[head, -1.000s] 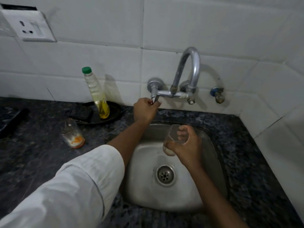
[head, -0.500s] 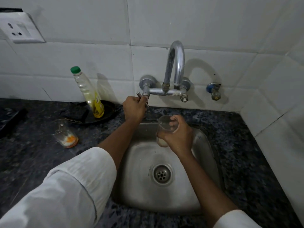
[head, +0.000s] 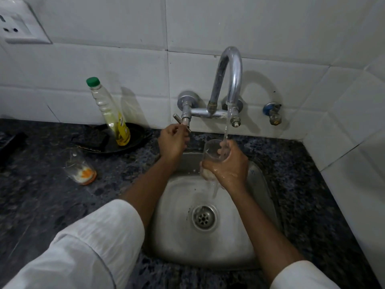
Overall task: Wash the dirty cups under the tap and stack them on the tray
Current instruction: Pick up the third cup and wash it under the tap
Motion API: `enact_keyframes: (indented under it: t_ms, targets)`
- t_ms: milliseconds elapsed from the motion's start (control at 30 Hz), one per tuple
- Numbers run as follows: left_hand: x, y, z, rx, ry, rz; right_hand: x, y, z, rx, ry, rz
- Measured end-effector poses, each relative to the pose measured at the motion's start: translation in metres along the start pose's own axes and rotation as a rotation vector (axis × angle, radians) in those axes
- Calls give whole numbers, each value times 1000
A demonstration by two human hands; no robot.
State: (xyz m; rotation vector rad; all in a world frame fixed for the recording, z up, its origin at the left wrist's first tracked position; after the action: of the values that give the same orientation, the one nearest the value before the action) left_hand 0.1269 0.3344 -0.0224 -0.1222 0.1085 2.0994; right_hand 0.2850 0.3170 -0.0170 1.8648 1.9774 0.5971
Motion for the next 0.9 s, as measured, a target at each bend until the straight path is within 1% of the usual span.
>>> enact_keyframes:
  t_ms: [67,133,167,200,267,300,333,400,433,467,500,533,567,633,733,767,800,833,867,900]
  targets:
    - [-22,-7,-26,-161,234,-159,-3,1,1,17,-7,19]
    - [-52,-16,-56,-218,471,-379,-6,1,3,36,-48,41]
    - [-65,-21,-68,-297,546,-465,-9,-1,5,45,-71,50]
    - [-75,-27,-77,-452,588,-517,-10,-2,8,54,-95,49]
    - [-84,-34,-83,-768,601,-514,-16,-5,14,55,-129,11]
    - [-85,-34,-82,-860,604,-490,-21,-5,17,-7,-106,-9]
    - [-84,-33,-83,-886,613,-463,-27,-3,20,-151,-21,2]
    - [-77,-29,-87,-842,641,-451,-36,3,28,-499,296,90]
    - [-74,-26,-88,-793,653,-460,-38,7,30,-571,434,70]
    - [-70,-24,-90,-732,655,-471,-40,10,32,-561,500,-36]
    - [-67,-22,-92,-662,647,-494,-42,11,32,-508,488,-171]
    - [-64,-22,-93,-600,630,-523,-44,9,33,-434,435,-285]
    - [-64,-23,-90,-580,611,-556,-46,6,35,-343,388,-310]
    - [-64,-28,-88,-609,598,-589,-56,-2,38,-236,355,-181]
    - [-63,-31,-89,-634,658,-526,-65,-4,45,-127,340,-53]
    - [-64,-30,-88,-648,672,-517,-64,1,48,-150,351,-19]
    - [-63,-29,-88,-648,674,-520,-62,6,50,-240,395,-23]
    - [-64,-29,-87,-650,676,-534,-58,11,49,-358,472,-94]
    - [-63,-28,-88,-637,684,-557,-55,14,47,-450,534,-233]
    - [-63,-28,-90,-618,702,-587,-51,14,46,-517,552,-402]
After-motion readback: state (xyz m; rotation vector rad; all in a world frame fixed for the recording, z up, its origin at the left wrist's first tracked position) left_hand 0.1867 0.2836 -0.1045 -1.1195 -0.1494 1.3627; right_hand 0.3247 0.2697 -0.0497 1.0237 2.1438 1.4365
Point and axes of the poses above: each hand's wrist, its own x-axis towards the middle knuckle, its own y-axis out of the back of the hand, z = x × y, the point moved 1 cm from there along x, towards the middle knuckle, and after that the axes turned 5 degrees about -z, right-handed, at the moved point
